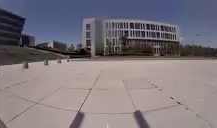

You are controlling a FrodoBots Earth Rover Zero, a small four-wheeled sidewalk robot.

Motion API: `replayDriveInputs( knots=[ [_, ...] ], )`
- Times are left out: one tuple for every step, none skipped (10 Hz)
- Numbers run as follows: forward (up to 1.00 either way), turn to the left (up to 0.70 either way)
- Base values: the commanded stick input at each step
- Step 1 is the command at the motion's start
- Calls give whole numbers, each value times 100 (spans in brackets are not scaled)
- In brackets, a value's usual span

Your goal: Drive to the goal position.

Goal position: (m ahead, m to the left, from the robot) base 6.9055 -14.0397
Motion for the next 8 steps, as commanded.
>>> replayDriveInputs(
  knots=[
    [0, -45],
    [0, -45],
    [0, -45],
    [0, -45],
    [0, -45],
    [20, -41],
    [76, -29],
    [85, -27]
  ],
)
